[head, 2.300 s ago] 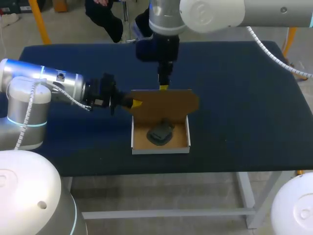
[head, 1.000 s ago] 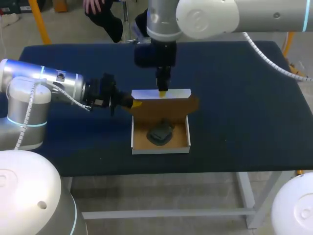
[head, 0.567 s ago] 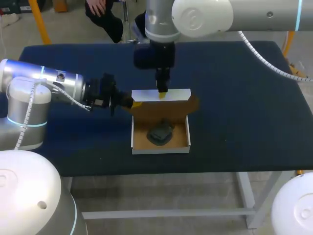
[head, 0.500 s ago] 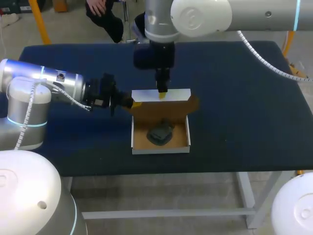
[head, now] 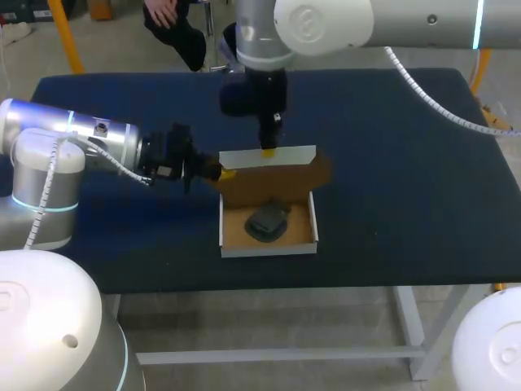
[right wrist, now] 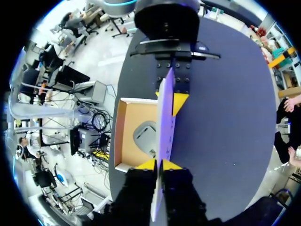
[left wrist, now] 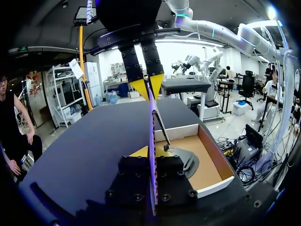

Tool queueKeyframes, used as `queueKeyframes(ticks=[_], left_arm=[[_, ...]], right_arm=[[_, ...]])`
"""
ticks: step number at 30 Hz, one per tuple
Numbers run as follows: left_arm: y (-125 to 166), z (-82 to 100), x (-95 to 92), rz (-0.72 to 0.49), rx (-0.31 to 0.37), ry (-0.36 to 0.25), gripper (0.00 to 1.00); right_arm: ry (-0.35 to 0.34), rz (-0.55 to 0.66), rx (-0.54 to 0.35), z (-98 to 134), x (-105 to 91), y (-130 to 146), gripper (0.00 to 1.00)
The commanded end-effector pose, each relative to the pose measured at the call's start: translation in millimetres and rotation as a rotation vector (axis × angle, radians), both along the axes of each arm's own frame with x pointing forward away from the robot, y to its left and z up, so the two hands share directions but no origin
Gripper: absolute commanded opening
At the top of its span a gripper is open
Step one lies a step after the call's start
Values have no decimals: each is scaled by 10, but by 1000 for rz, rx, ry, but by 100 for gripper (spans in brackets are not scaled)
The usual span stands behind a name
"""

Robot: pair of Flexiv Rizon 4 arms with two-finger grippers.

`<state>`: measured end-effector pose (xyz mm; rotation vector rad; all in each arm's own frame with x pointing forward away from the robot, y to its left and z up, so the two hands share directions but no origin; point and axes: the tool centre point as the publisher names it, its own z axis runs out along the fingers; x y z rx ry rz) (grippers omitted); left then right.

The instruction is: Assemble the packaging by folding the flat box into shape, placing the metal phone stand inside, and closing the box properly

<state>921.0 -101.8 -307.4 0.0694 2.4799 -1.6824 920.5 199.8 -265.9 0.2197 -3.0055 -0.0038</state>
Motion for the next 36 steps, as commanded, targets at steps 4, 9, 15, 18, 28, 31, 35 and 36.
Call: queueKeyframes(ticks=[4,9,15,18,28,31,35,36], left_arm=[[-10,9,4,0,-1,-1,0],[-10,9,4,0,-1,-1,0],[-10,9,4,0,-1,-1,0],[-10,9,4,0,-1,-1,0],[-10,9,4,0,-1,-1,0],[-10,9,4,0,-1,-1,0],[-10,9,4,0,-1,-1,0],[-10,9,4,0,-1,-1,0]], right_arm=[[2,-18,7,36,-5,16,40],[-24,-51,31,183,-4,-22,100],[-53,-131,52,393,36,-102,100],[-56,-194,59,463,74,-142,100],[-98,-437,61,621,183,-279,100],[-160,-527,8,644,192,-322,100],[-261,-674,-78,679,186,-384,100],[-300,-710,-115,683,187,-408,100]])
